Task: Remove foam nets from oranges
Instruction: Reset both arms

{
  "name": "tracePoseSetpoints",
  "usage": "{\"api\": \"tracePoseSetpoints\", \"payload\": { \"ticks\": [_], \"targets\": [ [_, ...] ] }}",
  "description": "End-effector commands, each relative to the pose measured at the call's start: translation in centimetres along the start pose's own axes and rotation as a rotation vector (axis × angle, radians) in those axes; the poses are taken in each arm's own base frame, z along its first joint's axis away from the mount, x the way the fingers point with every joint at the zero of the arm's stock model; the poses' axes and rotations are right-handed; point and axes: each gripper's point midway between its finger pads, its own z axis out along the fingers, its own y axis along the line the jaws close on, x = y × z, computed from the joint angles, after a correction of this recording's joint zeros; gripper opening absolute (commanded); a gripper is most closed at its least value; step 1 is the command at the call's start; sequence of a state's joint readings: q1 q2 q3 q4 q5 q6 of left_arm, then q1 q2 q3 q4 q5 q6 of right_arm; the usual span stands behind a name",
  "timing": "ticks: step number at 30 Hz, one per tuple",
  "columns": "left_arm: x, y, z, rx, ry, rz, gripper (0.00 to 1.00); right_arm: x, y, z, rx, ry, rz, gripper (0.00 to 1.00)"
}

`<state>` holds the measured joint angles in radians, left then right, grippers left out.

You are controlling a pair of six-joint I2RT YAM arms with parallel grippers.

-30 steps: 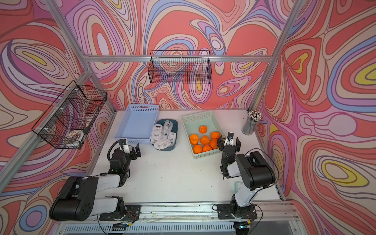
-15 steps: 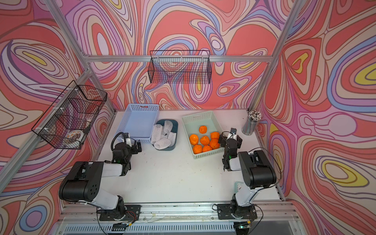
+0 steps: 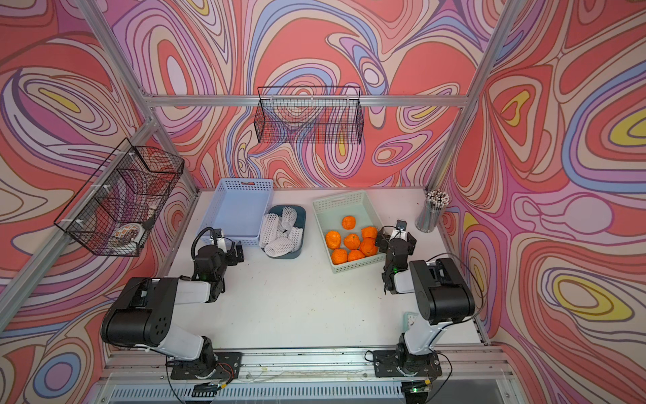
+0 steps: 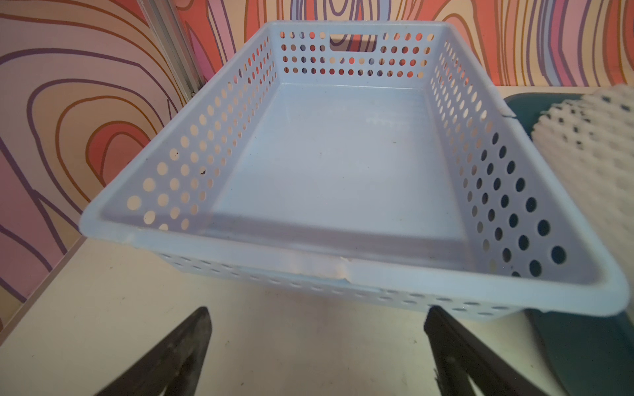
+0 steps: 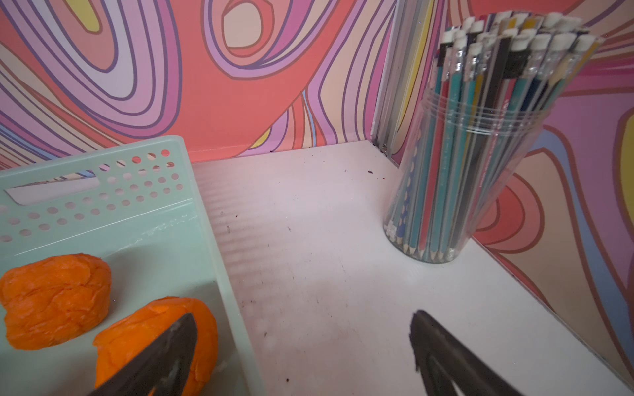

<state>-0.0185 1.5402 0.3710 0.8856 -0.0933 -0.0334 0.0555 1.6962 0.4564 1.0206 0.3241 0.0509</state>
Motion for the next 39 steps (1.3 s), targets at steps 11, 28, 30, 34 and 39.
{"api": "tracePoseSetpoints", "payload": {
  "ticks": [11,28,30,34,39],
  "targets": [
    [-0.4,0.1,0.0,0.003,-0.015,-0.002,1.0,1.4,-0.2,0.0,0.003,0.04,-0.002,0.98],
    [-0.3,-0.5,-0.5,0.04,-0.037,0.006,1.0,0.9,0.4,-1.3,-0.081,-0.029,0.008,0.98],
    [-0.5,1.6,-0.4,-0.082,-0.033,-0.044,1.0,1.5,-0.5,-0.5,-0.032,0.034,0.033,0.98],
    [-0.4,-0.1,-0.8,0.025,-0.057,-0.005,1.0,0.7,2.1,-2.8,-0.224,-0.076,-0.026,0.98],
    [-0.4,1.5,-0.3,-0.071,-0.03,-0.039,1.0,1.3,-0.7,-0.8,-0.038,0.01,0.038,0.98]
  ]
}}
